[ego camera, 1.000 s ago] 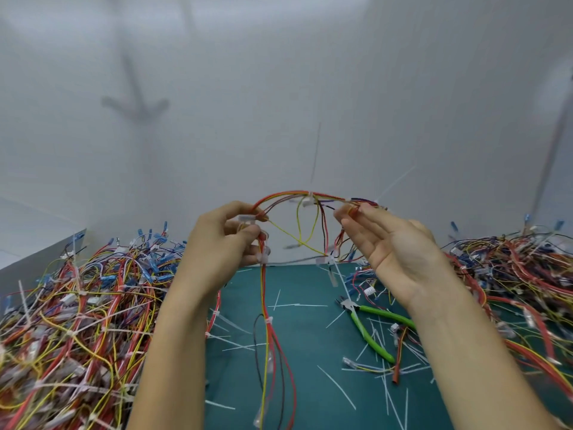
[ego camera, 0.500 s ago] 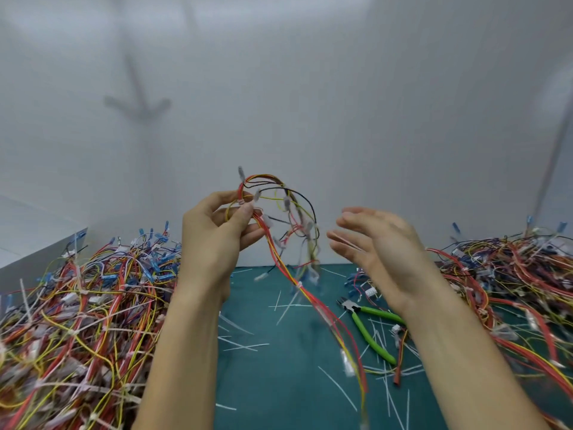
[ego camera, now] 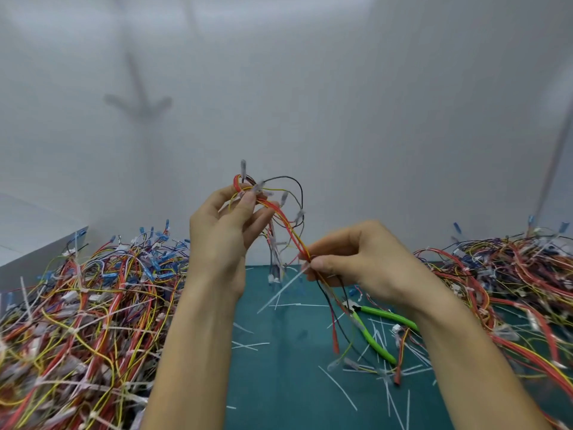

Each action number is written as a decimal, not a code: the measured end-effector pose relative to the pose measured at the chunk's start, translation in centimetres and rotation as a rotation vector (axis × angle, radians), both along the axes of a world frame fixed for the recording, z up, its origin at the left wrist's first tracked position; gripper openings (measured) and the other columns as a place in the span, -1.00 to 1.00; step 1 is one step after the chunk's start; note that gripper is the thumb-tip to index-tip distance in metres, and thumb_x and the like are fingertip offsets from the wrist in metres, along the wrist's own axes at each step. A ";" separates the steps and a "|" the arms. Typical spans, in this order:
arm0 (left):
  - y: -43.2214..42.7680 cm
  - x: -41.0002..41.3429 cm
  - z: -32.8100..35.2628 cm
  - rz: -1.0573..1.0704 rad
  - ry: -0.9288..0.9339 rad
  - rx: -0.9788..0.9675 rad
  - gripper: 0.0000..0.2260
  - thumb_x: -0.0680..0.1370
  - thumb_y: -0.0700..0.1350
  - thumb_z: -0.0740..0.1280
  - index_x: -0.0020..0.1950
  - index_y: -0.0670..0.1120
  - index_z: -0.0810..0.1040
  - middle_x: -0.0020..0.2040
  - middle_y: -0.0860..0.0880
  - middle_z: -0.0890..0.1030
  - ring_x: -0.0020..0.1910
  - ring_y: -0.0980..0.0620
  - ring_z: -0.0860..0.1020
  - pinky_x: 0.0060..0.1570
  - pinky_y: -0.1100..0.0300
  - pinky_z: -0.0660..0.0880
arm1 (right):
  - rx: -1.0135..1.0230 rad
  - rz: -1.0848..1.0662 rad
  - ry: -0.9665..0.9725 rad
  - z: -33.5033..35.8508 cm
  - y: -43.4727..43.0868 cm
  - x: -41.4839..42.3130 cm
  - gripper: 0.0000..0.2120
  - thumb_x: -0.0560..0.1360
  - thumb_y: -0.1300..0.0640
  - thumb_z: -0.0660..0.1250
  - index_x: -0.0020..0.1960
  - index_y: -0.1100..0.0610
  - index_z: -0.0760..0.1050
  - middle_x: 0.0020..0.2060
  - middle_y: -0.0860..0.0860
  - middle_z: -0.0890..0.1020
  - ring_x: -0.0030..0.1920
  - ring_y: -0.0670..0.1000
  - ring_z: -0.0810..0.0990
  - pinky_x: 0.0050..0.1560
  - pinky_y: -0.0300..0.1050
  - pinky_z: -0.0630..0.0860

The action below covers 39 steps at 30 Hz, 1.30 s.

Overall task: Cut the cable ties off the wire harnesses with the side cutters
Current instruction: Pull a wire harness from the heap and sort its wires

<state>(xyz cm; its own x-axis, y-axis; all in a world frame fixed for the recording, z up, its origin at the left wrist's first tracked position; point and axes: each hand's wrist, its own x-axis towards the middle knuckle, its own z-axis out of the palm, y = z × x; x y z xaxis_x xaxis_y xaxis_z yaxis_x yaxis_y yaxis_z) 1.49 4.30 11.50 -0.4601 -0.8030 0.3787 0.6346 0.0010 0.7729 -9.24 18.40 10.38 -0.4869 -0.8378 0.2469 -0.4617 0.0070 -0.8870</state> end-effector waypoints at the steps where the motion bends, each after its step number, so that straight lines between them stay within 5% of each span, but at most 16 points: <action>1: -0.1 0.1 0.1 -0.052 0.027 0.038 -0.90 0.60 -0.32 0.27 0.02 -0.19 0.57 -0.21 0.00 0.70 -0.22 0.08 0.69 -0.18 0.30 0.60 | -0.046 0.016 -0.035 0.1 0.1 0.0 -0.79 0.50 0.37 0.40 -0.09 0.10 0.71 -0.22 0.09 0.75 -0.16 0.00 0.74 -0.15 -0.23 0.64; 4: -0.7 0.6 0.2 -0.166 0.057 0.096 -0.89 0.60 -0.30 0.26 0.06 -0.20 0.56 -0.14 -0.03 0.70 -0.15 0.09 0.69 -0.16 0.32 0.59 | -0.158 0.056 -0.147 0.2 0.0 0.2 -0.77 0.51 0.43 0.34 -0.09 0.17 0.69 -0.20 0.15 0.74 -0.22 -0.03 0.72 -0.22 -0.29 0.61; 9: -0.8 1.0 0.4 -0.244 0.063 0.102 -0.87 0.60 -0.31 0.24 0.03 -0.18 0.57 -0.13 -0.03 0.71 -0.16 0.07 0.70 -0.20 0.34 0.59 | -0.297 0.017 -0.181 -0.1 -0.3 -0.1 -0.76 0.52 0.43 0.33 -0.06 0.17 0.69 -0.16 0.13 0.75 -0.14 0.00 0.73 -0.06 -0.18 0.66; 14: -0.7 1.4 0.3 -0.083 -0.085 -0.158 -0.87 0.58 -0.32 0.29 -0.01 -0.12 0.57 -0.23 0.01 0.69 -0.25 0.06 0.66 -0.19 0.28 0.60 | -0.137 -0.033 -0.053 0.0 0.0 -0.7 -0.56 0.46 0.56 0.20 -0.11 0.11 0.70 -0.18 -0.02 0.75 -0.13 -0.13 0.71 -0.17 -0.43 0.53; 16: -0.7 1.6 0.2 -0.025 -0.144 -0.273 -0.86 0.59 -0.34 0.28 0.00 -0.12 0.56 -0.24 0.00 0.68 -0.23 0.03 0.68 -0.18 0.25 0.61 | -0.156 -0.174 -0.044 -0.1 -0.2 -0.9 -0.48 0.44 0.53 0.12 -0.13 0.02 0.70 -0.12 -0.08 0.74 -0.04 -0.10 0.70 -0.08 -0.32 0.58; 19: -0.9 1.6 0.0 0.024 -0.245 -0.431 -0.83 0.58 -0.36 0.29 -0.04 -0.11 0.58 -0.22 -0.04 0.64 -0.21 -0.01 0.67 -0.15 0.17 0.64 | -0.265 -0.433 -0.019 -0.2 -0.4 -1.1 -0.45 0.43 0.48 0.10 -0.08 -0.08 0.68 0.09 -0.13 0.65 0.00 0.11 0.66 0.02 0.11 0.60; 23: -0.8 1.4 0.0 -0.036 -0.353 -0.600 -0.81 0.58 -0.38 0.28 -0.05 -0.12 0.59 -0.21 -0.11 0.59 -0.23 0.07 0.62 -0.17 0.20 0.63 | -0.328 -0.310 -0.371 -0.3 -0.6 -1.9 -0.67 0.59 0.31 0.07 0.10 0.13 0.59 0.01 0.08 0.72 0.03 0.02 0.71 -0.02 -0.22 0.53; 27: -0.3 0.9 -0.3 -0.142 -0.441 -0.696 -0.81 0.56 -0.39 0.30 -0.06 -0.14 0.62 -0.18 -0.19 0.62 -0.21 0.06 0.65 -0.21 0.26 0.59 | -0.253 -0.140 -0.753 -1.2 -1.1 -2.8 -0.45 0.67 -0.17 0.02 0.22 0.27 0.50 0.03 0.17 0.72 0.02 0.09 0.73 0.09 -0.04 0.51; 30: -0.4 0.7 -0.7 -0.223 -0.593 -0.794 -0.74 0.55 -0.38 0.33 -0.07 -0.03 0.67 -0.16 -0.15 0.68 -0.16 0.05 0.65 -0.10 0.18 0.64 | -0.367 -0.218 -0.847 -1.5 -1.3 -2.8 -0.72 0.67 0.10 0.14 0.13 0.29 0.49 0.07 0.26 0.69 -0.02 0.10 0.72 -0.23 -0.15 0.56; 32: -0.7 0.7 -1.0 -0.268 -0.758 -0.872 -0.74 0.54 -0.35 0.37 -0.05 0.02 0.69 -0.14 -0.14 0.69 -0.16 0.05 0.65 -0.08 0.18 0.62 | -0.470 -0.282 -0.840 -1.6 -1.1 -3.1 -0.89 0.60 0.34 0.17 -0.06 0.26 0.45 -0.03 0.26 0.71 -0.18 0.07 0.72 -0.22 -0.16 0.58; 35: -1.2 0.6 -1.6 -0.356 -0.987 -0.897 -0.75 0.52 -0.29 0.41 0.00 0.05 0.72 -0.27 0.00 0.67 -0.26 0.17 0.59 -0.15 0.24 0.59 | -0.597 -0.214 -0.903 -1.5 -0.6 -3.5 -0.83 0.48 0.52 0.11 -0.16 0.33 0.40 -0.15 0.31 0.68 -0.32 0.07 0.71 -0.17 -0.19 0.66; 39: -1.8 0.4 -2.5 -0.347 -1.140 -0.887 -0.81 0.52 -0.24 0.43 0.05 0.00 0.72 -0.26 0.03 0.66 -0.24 0.13 0.61 -0.10 0.13 0.62 | -0.599 -0.073 -0.942 -1.0 -0.2 -3.4 -0.67 0.43 0.48 0.04 0.13 0.40 0.42 -0.28 0.21 0.67 -0.32 0.07 0.69 -0.14 -0.20 0.65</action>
